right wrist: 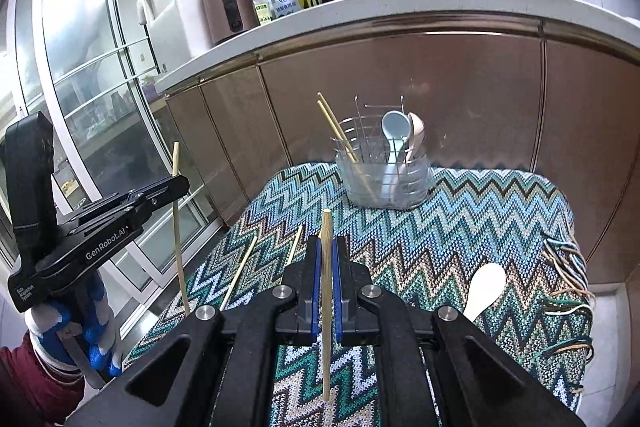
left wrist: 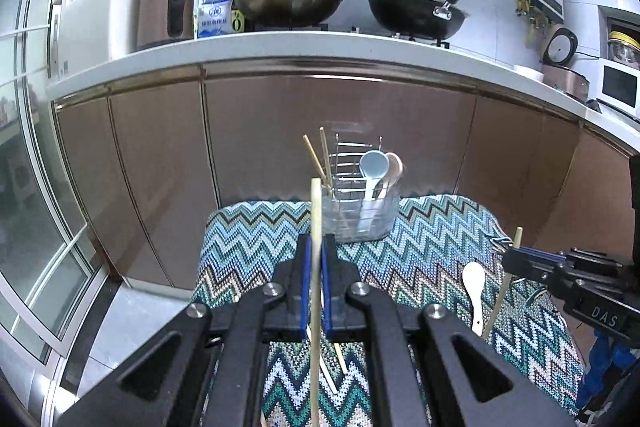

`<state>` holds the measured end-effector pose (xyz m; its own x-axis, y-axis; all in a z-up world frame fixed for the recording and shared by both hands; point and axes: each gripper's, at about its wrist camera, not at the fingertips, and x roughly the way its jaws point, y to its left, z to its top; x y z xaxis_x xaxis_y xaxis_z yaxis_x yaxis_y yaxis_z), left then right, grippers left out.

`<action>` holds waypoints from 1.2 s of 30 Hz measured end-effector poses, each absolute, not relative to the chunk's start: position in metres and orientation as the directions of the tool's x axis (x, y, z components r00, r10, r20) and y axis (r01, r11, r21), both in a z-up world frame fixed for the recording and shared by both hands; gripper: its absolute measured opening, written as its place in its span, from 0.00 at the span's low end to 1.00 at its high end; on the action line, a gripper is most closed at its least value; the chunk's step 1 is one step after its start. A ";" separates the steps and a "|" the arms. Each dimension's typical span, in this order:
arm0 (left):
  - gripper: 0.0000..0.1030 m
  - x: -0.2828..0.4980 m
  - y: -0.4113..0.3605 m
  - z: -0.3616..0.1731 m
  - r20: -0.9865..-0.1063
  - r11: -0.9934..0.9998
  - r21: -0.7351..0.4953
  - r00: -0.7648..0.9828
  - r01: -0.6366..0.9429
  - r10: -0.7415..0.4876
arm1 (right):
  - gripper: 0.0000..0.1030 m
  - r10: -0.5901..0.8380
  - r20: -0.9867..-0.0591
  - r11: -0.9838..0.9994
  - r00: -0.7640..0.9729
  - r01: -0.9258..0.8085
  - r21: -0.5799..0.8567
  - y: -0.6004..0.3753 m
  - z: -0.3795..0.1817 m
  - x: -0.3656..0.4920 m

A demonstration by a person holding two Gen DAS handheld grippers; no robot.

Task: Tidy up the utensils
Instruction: 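Carry both held chopsticks into the clear holder and open both tools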

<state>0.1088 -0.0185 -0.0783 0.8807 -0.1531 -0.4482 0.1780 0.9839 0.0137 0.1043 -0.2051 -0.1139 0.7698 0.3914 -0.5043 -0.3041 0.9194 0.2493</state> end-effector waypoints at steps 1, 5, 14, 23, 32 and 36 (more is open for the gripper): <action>0.04 0.108 -0.019 -0.077 -0.444 0.984 0.015 0.883 0.178 -0.153 | 0.05 0.390 -0.502 0.920 0.772 -0.305 0.246 -0.204 -0.113 0.103; 0.04 0.108 -0.022 -0.075 -0.433 0.983 0.021 0.888 0.180 -0.153 | 0.05 0.390 -0.493 0.921 0.778 -0.315 0.231 -0.201 -0.109 0.103; 0.04 0.121 -0.029 -0.072 -0.425 0.982 0.011 0.890 0.186 -0.164 | 0.05 0.395 -0.446 0.918 0.803 -0.338 0.206 -0.204 -0.092 0.111; 0.04 0.150 -0.040 -0.062 -0.403 0.980 0.007 0.897 0.199 -0.179 | 0.05 0.406 -0.397 0.914 0.823 -0.365 0.179 -0.206 -0.074 0.140; 0.04 0.210 -0.034 -0.011 -0.310 0.974 -0.090 0.924 0.207 -0.225 | 0.05 0.413 -0.288 0.911 0.864 -0.393 0.127 -0.205 -0.037 0.191; 0.04 0.244 -0.033 0.015 -0.236 0.962 -0.164 0.939 0.217 -0.251 | 0.05 0.428 -0.206 0.903 0.880 -0.407 0.136 -0.204 -0.018 0.221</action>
<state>0.2442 -0.0327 0.0145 0.9388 -0.2514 -0.2355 0.2166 0.9624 -0.1637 0.2214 -0.2036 -0.0182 0.8802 0.4275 -0.2062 -0.4069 0.9033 0.1358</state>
